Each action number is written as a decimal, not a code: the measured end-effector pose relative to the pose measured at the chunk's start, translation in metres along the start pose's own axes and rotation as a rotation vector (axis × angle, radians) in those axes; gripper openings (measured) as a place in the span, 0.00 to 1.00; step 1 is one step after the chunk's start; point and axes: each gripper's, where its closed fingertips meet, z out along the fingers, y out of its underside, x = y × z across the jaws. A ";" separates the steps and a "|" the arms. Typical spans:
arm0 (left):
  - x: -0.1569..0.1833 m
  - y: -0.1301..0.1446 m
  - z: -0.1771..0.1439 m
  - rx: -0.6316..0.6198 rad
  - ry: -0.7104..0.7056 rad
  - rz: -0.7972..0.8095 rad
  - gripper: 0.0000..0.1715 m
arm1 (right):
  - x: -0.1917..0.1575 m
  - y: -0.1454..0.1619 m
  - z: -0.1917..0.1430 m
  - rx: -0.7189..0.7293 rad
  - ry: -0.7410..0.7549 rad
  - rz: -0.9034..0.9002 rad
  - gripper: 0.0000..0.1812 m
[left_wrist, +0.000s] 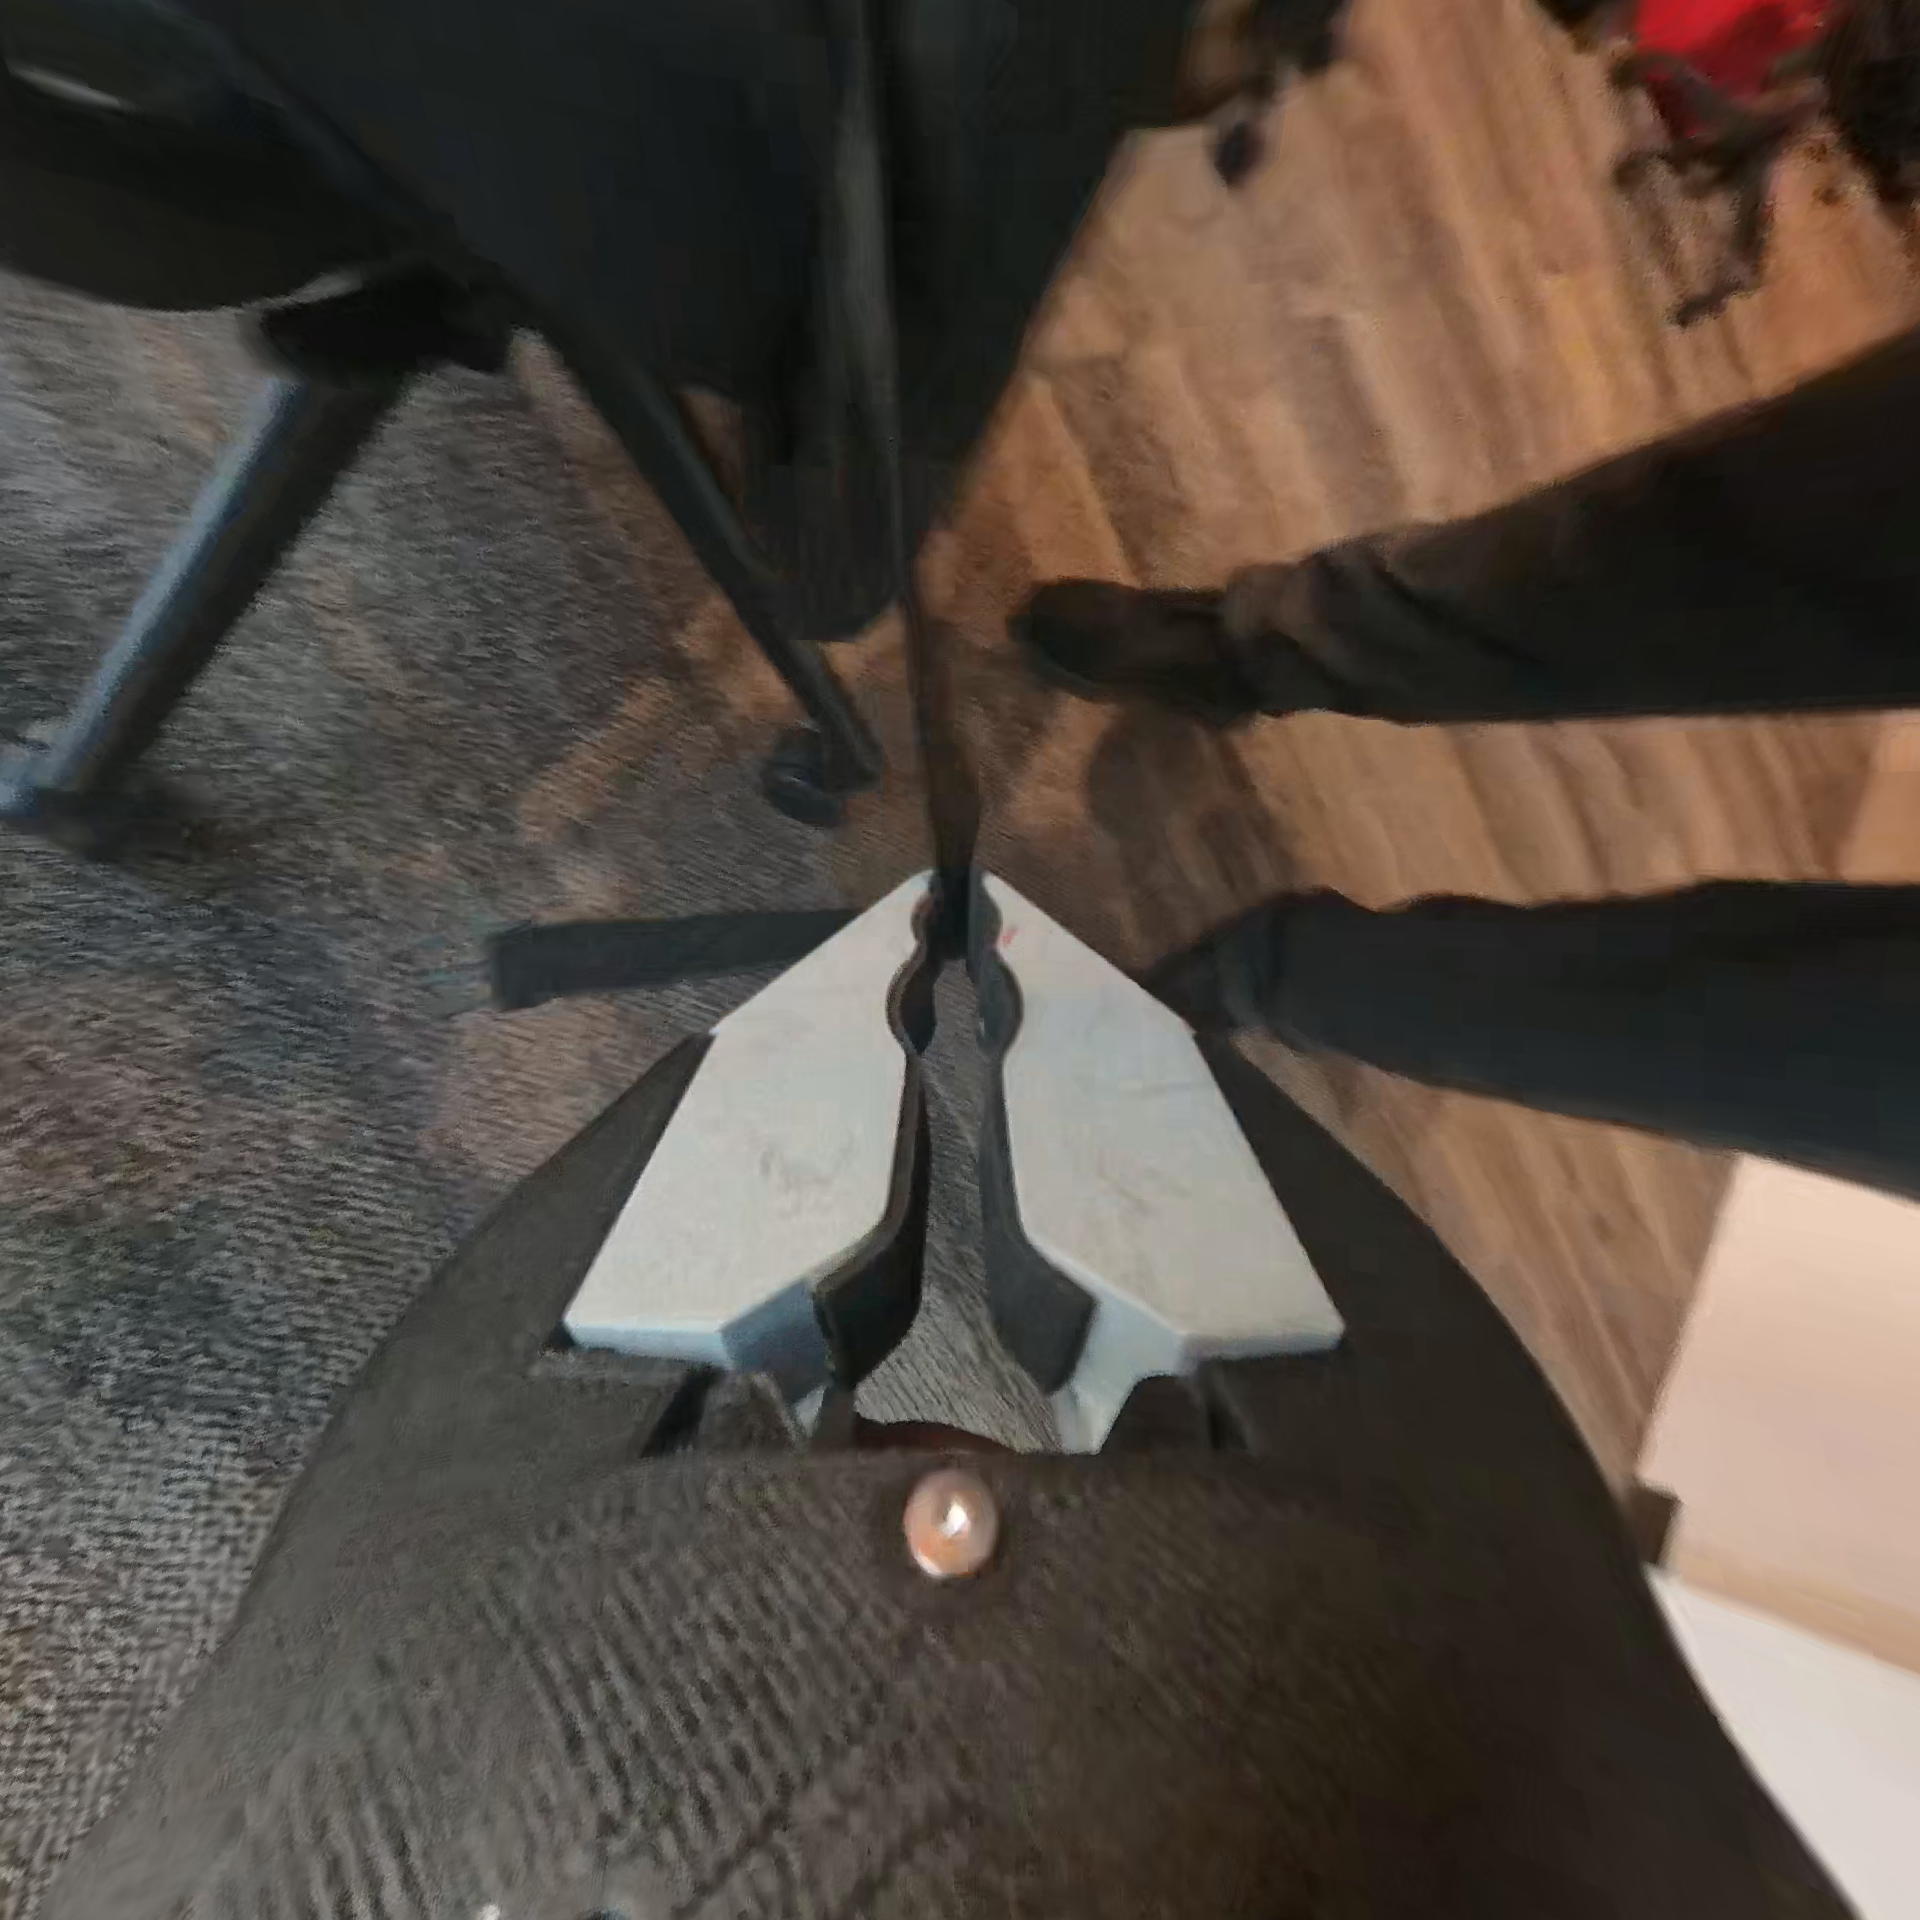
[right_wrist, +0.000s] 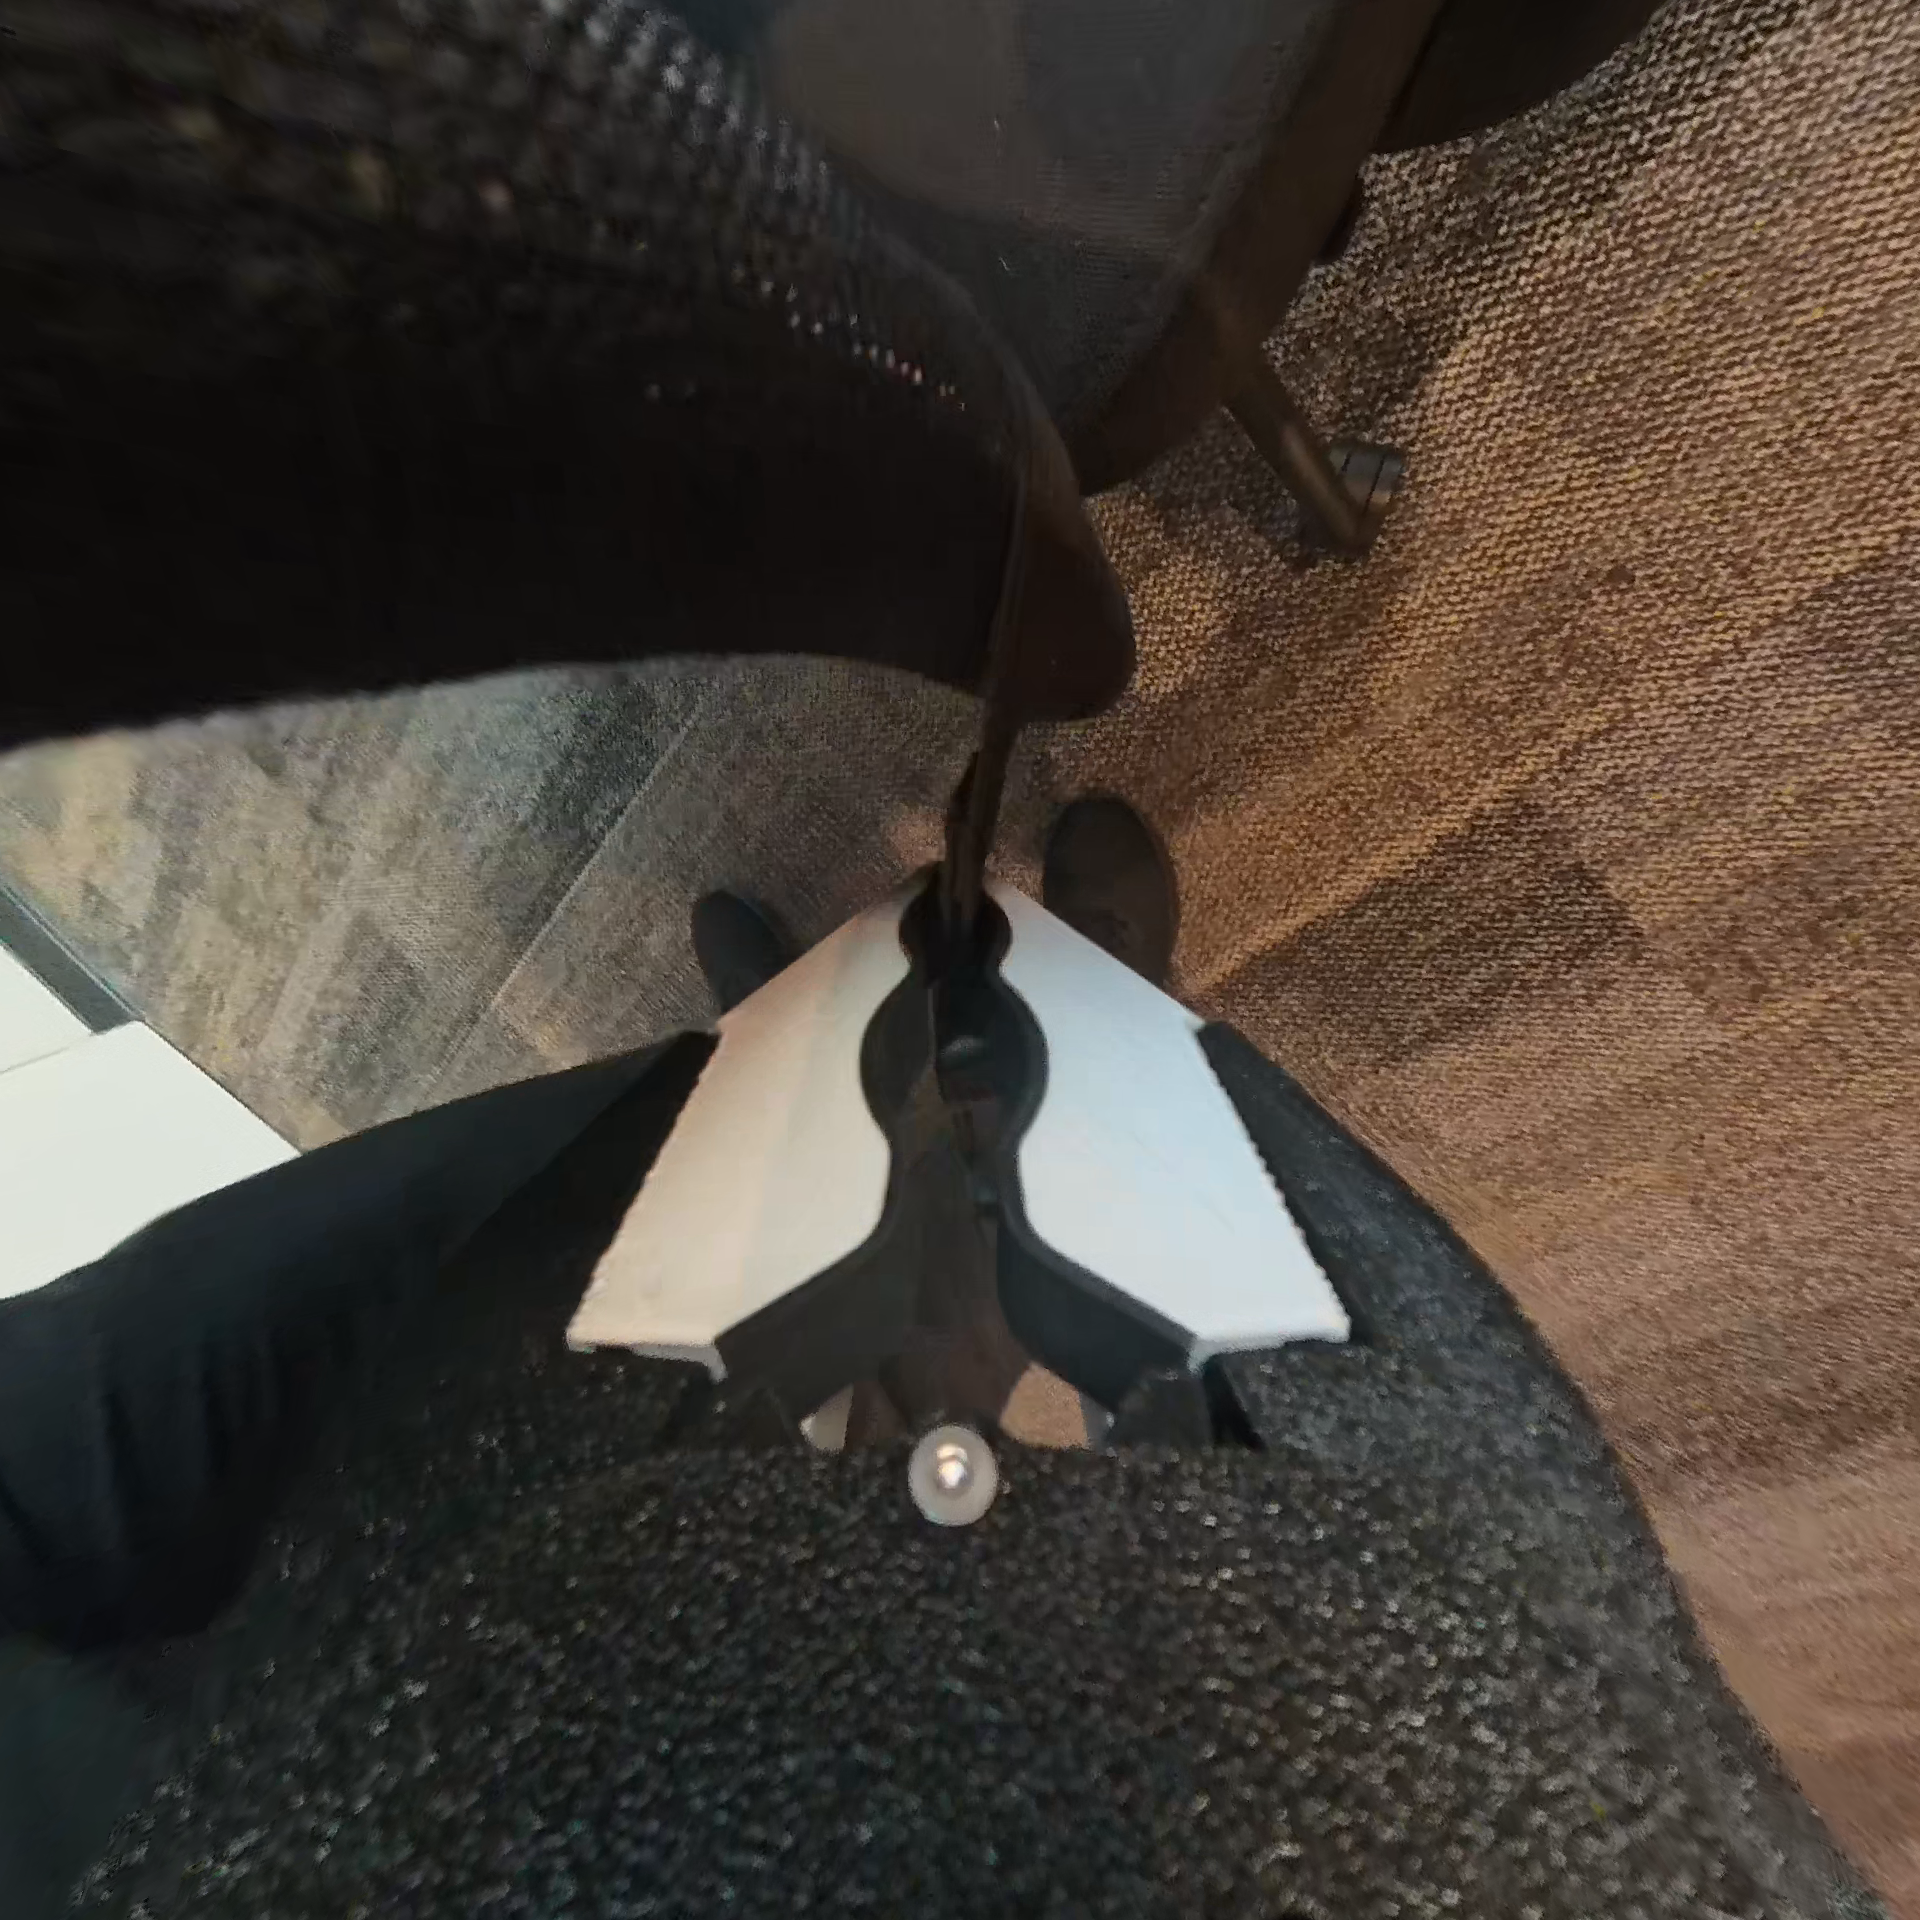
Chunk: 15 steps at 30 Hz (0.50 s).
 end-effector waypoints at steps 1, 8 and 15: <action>0.022 -0.002 -0.004 -0.016 0.043 0.011 0.00 | 0.000 0.003 -0.006 -0.015 0.007 -0.017 0.00; 0.100 -0.072 0.032 -0.002 0.018 0.034 0.00 | -0.031 0.024 -0.045 -0.080 -0.027 -0.116 0.00; 0.109 -0.142 0.098 0.336 0.154 -0.335 0.00 | -0.080 0.035 -0.037 0.123 -0.197 -0.023 0.01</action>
